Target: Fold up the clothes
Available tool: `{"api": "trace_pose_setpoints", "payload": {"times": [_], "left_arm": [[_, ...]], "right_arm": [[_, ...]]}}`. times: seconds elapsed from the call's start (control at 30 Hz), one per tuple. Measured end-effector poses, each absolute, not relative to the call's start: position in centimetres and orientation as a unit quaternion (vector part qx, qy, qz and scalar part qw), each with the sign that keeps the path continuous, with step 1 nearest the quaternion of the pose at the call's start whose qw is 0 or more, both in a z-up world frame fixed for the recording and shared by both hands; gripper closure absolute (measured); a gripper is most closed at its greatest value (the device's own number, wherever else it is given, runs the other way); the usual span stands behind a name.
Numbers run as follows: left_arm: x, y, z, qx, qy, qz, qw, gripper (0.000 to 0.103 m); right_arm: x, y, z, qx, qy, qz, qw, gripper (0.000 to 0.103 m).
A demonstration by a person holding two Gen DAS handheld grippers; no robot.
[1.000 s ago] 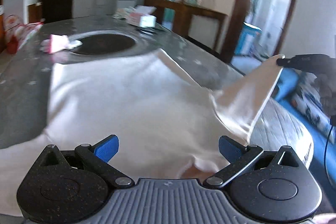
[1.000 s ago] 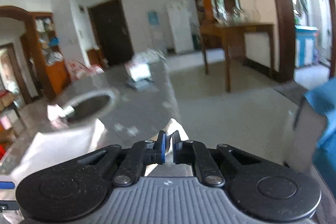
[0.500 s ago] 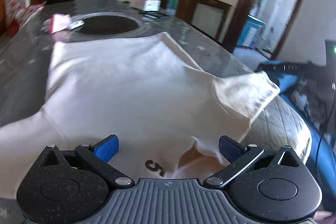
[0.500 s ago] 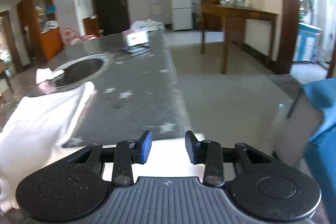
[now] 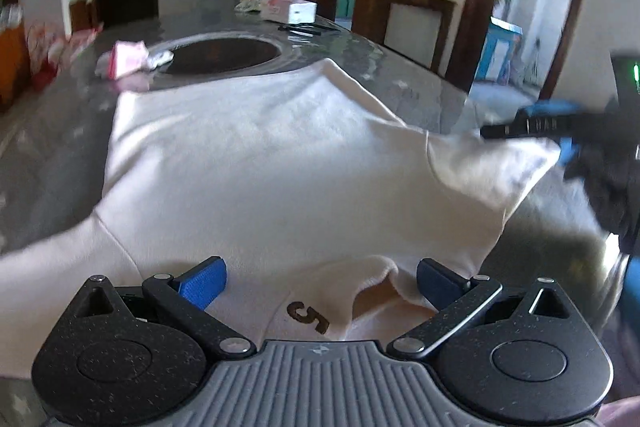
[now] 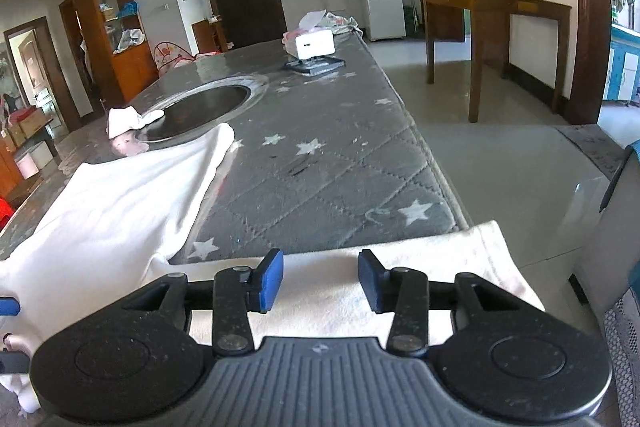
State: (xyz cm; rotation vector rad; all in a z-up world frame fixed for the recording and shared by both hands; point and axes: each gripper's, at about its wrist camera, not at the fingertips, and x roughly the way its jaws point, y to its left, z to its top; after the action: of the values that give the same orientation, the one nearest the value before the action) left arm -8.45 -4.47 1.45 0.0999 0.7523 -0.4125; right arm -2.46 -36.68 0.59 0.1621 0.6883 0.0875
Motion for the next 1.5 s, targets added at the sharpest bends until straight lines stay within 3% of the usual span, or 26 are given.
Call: {"api": "trace_pose_setpoints", "payload": {"times": [0.57,1.5], "left_arm": [[-8.41,-5.01,1.21,0.065,0.364,-0.190,0.910,0.000],[-8.28,-4.36,0.59,0.083,0.322,-0.188,0.924,0.000]], "right_arm": [[-2.59,-36.50,0.30,0.080,0.328,0.053,0.940,0.050],[-2.39,-36.38,0.19,0.080,0.326,0.058,0.940,0.047]]}}
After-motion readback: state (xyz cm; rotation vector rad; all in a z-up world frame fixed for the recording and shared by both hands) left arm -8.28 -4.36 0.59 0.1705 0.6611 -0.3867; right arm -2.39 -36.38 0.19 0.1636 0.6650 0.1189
